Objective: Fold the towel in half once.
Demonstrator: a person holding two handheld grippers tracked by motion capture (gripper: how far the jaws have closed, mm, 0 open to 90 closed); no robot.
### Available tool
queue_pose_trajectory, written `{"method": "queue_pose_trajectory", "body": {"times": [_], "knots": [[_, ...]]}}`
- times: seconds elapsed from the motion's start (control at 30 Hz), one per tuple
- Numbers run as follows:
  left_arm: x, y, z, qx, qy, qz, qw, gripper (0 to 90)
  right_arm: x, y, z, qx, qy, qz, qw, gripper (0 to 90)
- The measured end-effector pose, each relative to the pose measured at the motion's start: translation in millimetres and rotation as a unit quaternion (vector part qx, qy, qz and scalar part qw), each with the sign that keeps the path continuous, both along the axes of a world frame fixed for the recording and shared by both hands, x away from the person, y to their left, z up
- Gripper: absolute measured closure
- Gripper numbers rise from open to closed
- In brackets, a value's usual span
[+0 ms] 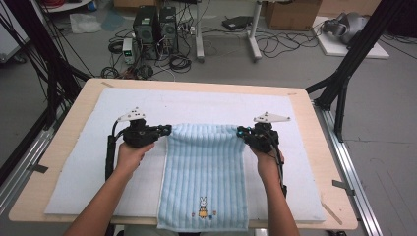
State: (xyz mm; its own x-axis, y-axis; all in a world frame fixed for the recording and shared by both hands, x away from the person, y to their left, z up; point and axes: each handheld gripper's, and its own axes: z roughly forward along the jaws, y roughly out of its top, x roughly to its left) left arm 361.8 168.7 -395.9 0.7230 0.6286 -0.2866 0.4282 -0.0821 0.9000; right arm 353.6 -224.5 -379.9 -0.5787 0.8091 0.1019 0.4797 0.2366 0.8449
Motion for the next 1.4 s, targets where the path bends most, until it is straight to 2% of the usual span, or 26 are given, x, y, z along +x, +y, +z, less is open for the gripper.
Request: {"method": "queue_pose_trajectory", "body": {"times": [0.1,0.23,0.43,0.6,0.7,0.9,1.07,1.17,1.23,1.3,1.33,1.4], "knots": [[-9.0,-0.4,-1.6,-0.003,-0.003,-0.009,0.9999,87.7,-7.8,-1.0,-1.3,-0.002,0.003,0.004,1.0000,85.0],[-18.1,-0.7,-3.0,-0.002,-0.007,-0.019,0.9998,87.7,-17.7,-1.8,-3.3,-0.002,-0.004,0.008,1.0000,85.0],[-26.4,-0.4,-8.7,0.011,-0.004,-0.027,0.9996,87.7,-27.5,-4.9,-10.2,0.005,0.000,0.014,0.9999,85.0],[-33.2,0.9,-17.5,0.011,0.010,-0.033,0.9993,87.7,-38.6,-6.5,-16.3,0.001,0.002,0.020,0.9998,85.0],[-40.7,0.4,-23.6,0.019,0.012,-0.040,0.9989,87.5,-47.8,-8.8,-21.0,0.001,0.002,0.021,0.9998,85.0],[-53.8,0.8,-35.8,0.026,0.022,-0.051,0.9981,87.2,-65.1,-11.6,-34.7,-0.002,0.019,0.026,0.9995,84.9],[-63.1,1.6,-42.3,0.035,0.029,-0.058,0.9973,87.0,-72.2,-12.8,-45.2,0.002,0.037,0.032,0.9988,84.7],[-67.2,3.1,-45.1,0.040,0.037,-0.063,0.9965,86.0,-75.3,-11.2,-50.0,-0.005,0.046,0.035,0.9984,84.0],[-66.9,5.5,-45.9,0.036,0.047,-0.064,0.9962,80.0,-76.9,-11.1,-50.7,-0.010,0.048,0.036,0.9981,82.5],[-61.6,10.2,-42.9,0.024,0.051,-0.040,0.9976,60.1,-76.7,-11.9,-48.9,-0.013,0.047,0.031,0.9983,74.8],[-57.5,12.9,-41.2,0.016,0.054,-0.032,0.9979,53.8,-75.6,-13.0,-47.3,-0.008,0.047,0.029,0.9985,72.6],[-49.6,16.2,-38.1,0.014,0.053,-0.022,0.9983,50.2,-72.4,-15.1,-42.7,-0.003,0.038,0.019,0.9991,65.8]]}}
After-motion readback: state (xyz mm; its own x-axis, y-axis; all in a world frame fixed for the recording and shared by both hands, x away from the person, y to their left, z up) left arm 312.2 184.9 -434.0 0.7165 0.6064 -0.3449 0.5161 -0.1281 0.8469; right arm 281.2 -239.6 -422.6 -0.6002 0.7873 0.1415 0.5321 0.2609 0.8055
